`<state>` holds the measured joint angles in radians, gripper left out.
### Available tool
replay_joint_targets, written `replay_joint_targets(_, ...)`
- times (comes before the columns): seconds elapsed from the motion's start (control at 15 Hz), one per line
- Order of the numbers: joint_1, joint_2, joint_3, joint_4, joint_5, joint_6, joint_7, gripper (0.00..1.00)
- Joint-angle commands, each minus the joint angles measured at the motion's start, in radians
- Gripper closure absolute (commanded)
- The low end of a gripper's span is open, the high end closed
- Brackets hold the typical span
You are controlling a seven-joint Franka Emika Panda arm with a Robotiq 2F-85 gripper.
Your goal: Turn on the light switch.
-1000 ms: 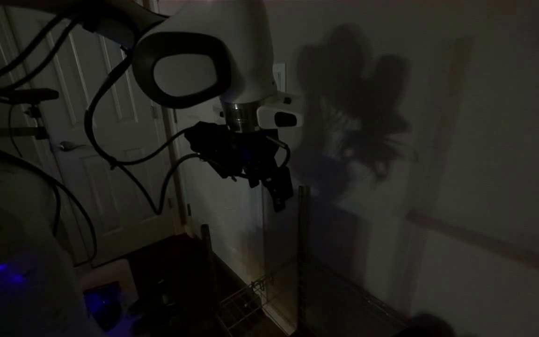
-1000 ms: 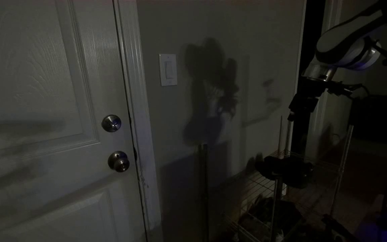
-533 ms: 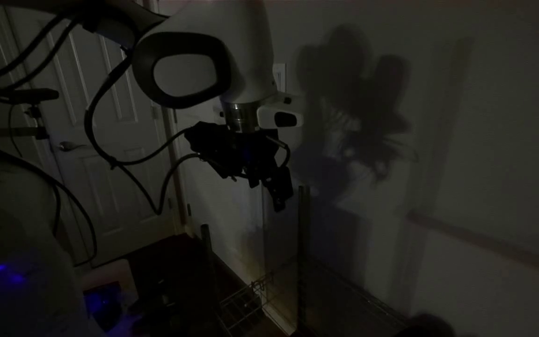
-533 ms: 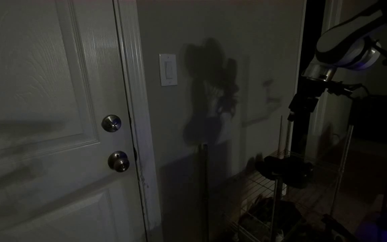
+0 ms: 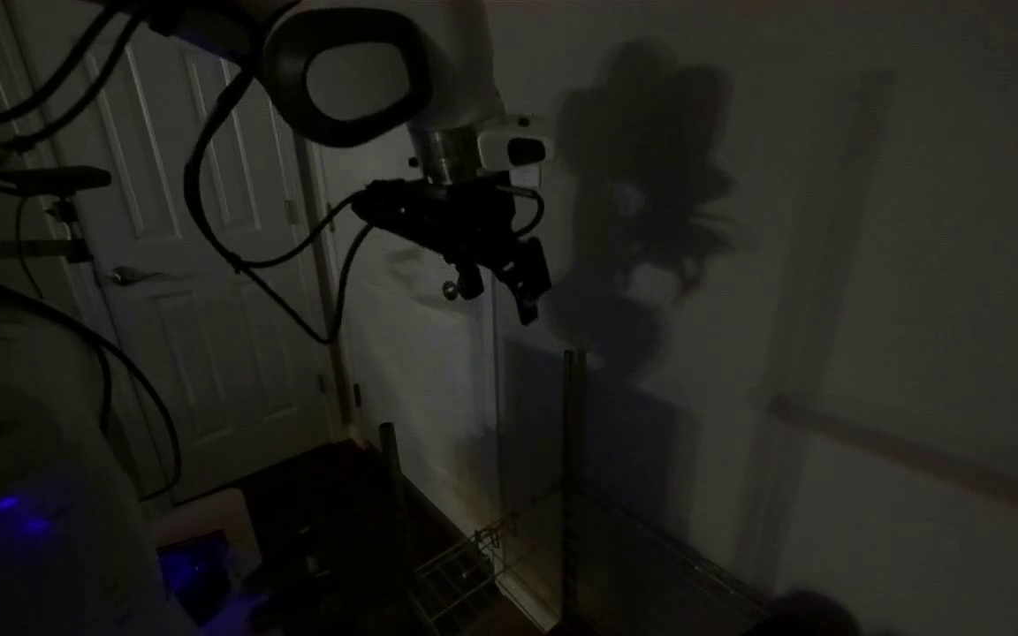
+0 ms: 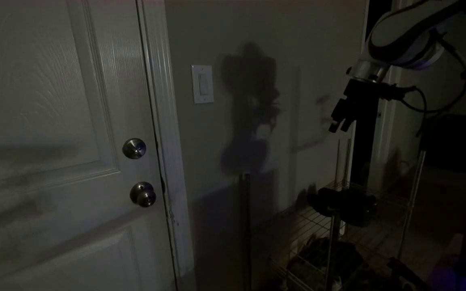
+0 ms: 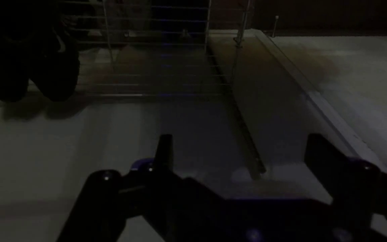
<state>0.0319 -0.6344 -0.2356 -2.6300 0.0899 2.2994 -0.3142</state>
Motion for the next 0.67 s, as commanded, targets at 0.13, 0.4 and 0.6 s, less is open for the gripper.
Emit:
replay_joint_targets(0.13, 0.113, -0.059, 0.103, 0.043, 0.038, 0.018, -0.026, 0.00)
replay_joint_targets(0.4, 0.210, -0.093, 0.154, 0.053, 0.040, 0.043, -0.044, 0.00)
replay_joint_targets(0.6, 0.221, -0.088, 0.173, 0.064, 0.017, 0.028, -0.008, 0.00)
